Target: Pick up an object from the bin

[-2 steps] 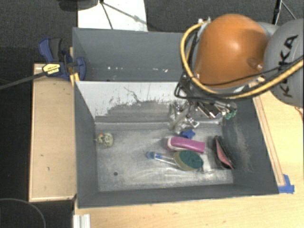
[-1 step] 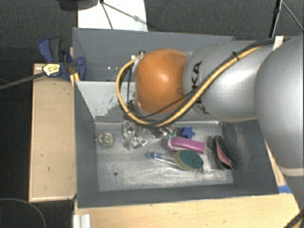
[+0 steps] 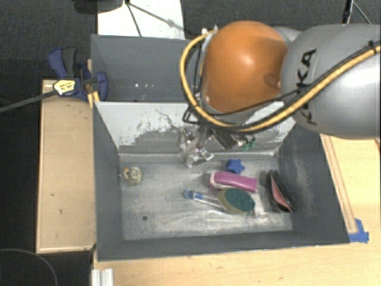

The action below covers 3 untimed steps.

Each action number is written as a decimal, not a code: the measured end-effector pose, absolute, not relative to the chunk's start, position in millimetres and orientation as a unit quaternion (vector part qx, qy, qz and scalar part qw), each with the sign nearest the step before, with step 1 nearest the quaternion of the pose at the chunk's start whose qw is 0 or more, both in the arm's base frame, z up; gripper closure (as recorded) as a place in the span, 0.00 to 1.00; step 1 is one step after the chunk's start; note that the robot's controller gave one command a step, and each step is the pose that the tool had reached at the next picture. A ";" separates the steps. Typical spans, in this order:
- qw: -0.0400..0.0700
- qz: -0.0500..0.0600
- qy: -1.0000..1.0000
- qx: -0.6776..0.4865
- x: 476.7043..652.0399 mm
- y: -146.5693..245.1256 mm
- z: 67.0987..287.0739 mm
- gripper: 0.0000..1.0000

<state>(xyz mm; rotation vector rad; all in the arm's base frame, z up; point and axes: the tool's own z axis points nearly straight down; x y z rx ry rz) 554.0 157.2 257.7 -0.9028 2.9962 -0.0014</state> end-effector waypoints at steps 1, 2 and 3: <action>0.000 0.000 0.971 -0.240 525.0 166.2 239.4 1.00; -0.002 0.000 0.992 -0.127 543.9 229.5 107.2 1.00; 0.004 0.002 0.996 -0.093 555.1 245.6 161.5 1.00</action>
Offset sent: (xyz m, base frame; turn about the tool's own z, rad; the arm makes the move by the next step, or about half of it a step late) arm -0.0290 0.0084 -0.0186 0.1012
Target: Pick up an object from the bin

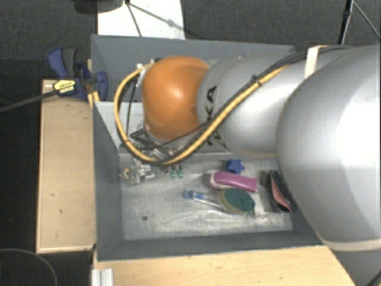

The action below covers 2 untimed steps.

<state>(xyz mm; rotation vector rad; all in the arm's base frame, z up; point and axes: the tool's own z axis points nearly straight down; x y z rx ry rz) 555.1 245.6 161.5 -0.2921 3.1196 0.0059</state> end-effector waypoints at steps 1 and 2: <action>0.003 0.001 0.939 -0.345 576.9 241.7 125.4 1.00; 0.003 0.001 0.939 -0.344 576.9 242.4 126.4 0.00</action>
Offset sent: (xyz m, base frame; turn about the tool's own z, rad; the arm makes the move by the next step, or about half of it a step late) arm 0.0208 -0.0038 -0.0359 -0.5181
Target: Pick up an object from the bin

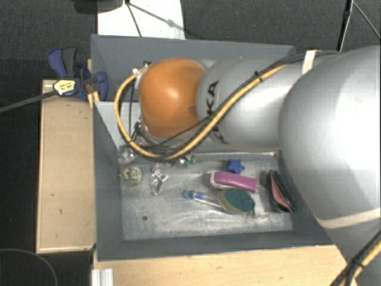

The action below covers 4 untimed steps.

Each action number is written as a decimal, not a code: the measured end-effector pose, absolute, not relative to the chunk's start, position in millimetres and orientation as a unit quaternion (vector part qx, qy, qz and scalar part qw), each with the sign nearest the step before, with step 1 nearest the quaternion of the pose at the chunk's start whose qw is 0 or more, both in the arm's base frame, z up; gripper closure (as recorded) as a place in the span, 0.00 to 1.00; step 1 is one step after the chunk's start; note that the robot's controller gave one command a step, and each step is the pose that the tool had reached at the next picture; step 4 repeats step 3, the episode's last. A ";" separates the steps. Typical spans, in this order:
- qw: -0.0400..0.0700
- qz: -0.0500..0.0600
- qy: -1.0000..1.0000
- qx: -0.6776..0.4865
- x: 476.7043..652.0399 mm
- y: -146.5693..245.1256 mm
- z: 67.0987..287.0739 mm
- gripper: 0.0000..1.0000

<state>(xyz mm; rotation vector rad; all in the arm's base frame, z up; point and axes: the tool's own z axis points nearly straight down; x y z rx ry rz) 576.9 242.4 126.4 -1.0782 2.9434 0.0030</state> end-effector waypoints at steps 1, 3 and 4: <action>0.000 -0.001 0.910 -0.414 585.6 169.6 105.2 0.00; 0.006 -0.001 0.915 -0.403 586.7 150.2 222.0 1.00; 0.006 -0.001 0.915 -0.403 586.7 150.2 222.0 1.00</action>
Offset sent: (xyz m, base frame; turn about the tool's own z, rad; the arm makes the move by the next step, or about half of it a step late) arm 0.0075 -0.0695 -0.0211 -0.1558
